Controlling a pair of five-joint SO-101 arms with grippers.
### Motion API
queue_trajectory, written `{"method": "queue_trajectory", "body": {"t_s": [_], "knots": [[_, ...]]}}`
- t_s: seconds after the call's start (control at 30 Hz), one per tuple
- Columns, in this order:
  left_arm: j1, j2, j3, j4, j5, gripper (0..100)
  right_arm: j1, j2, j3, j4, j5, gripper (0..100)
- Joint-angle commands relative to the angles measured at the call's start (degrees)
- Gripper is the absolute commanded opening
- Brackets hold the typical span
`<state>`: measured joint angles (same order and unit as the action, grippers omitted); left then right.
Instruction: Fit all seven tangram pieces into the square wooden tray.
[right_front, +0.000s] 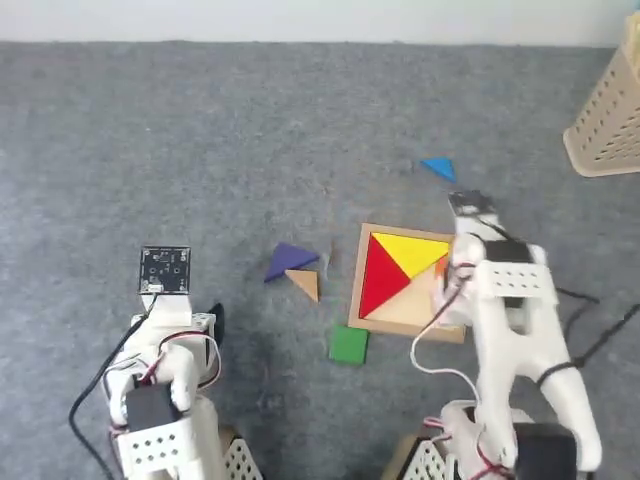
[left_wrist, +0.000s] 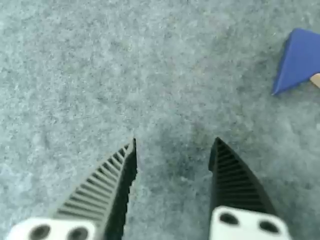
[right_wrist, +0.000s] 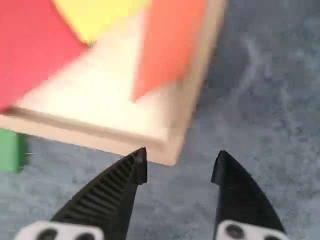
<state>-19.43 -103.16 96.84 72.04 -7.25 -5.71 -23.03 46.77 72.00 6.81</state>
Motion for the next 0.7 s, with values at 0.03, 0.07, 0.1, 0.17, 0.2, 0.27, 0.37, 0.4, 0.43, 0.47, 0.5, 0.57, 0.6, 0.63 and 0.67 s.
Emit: {"method": "queue_trajectory", "body": {"t_s": [0.03,0.07,0.1,0.17,0.2,0.27,0.37,0.4,0.43,0.47,0.5,0.57,0.6,0.63,0.67], "knots": [[-0.26,-0.97,-0.22,0.35,0.44,23,-9.1,-2.15,-8.53,1.98,-2.29,21.6],[-0.26,-0.97,-0.22,0.35,0.44,23,-10.59,-2.15,-9.67,1.89,-2.29,21.6],[-0.26,-0.97,-0.22,0.35,0.44,23,-11.82,-2.07,-10.73,1.71,-2.29,21.6],[-0.26,-0.97,-0.22,0.35,0.44,23,-14.64,-2.07,-12.84,1.63,-2.29,21.6],[-0.26,-0.97,-0.22,0.35,0.44,23,-16.22,-2.07,-13.98,1.63,-2.29,21.6],[-0.26,-0.97,-0.22,0.35,0.44,23,-20.09,-1.98,-15.82,1.19,-1.93,21.6],[-0.26,-0.97,-0.22,0.35,0.44,23,-26.95,-0.57,-17.67,0.31,-0.62,21.6],[-0.26,-0.97,-0.22,0.35,0.44,23,-29.32,0.66,-18.29,0.13,0.7,21.7],[-0.26,-0.97,-0.22,0.35,0.44,23,-31.43,2.33,-18.73,-0.75,1.58,21.8],[-0.26,-0.97,-0.22,0.35,0.44,23,-33.19,4.18,-19.16,-1.63,2.37,21.9],[-0.26,-0.97,-0.22,0.35,0.44,23,-34.59,6.2,-19.69,-2.68,2.9,21.9],[-0.26,-0.97,-0.22,0.35,0.44,23,-36.35,9.98,-20.57,-5.32,3.34,22.0],[-0.26,-0.97,-0.22,0.35,0.44,23,-36.97,11.74,-20.92,-6.55,4.13,22.0],[-0.26,-0.97,-0.22,0.35,0.44,23,-37.49,13.32,-21.27,-7.87,4.75,22.0],[-0.26,-0.97,-0.22,0.35,0.44,23,-37.93,14.73,-21.54,-9.19,4.92,22.0]]}}
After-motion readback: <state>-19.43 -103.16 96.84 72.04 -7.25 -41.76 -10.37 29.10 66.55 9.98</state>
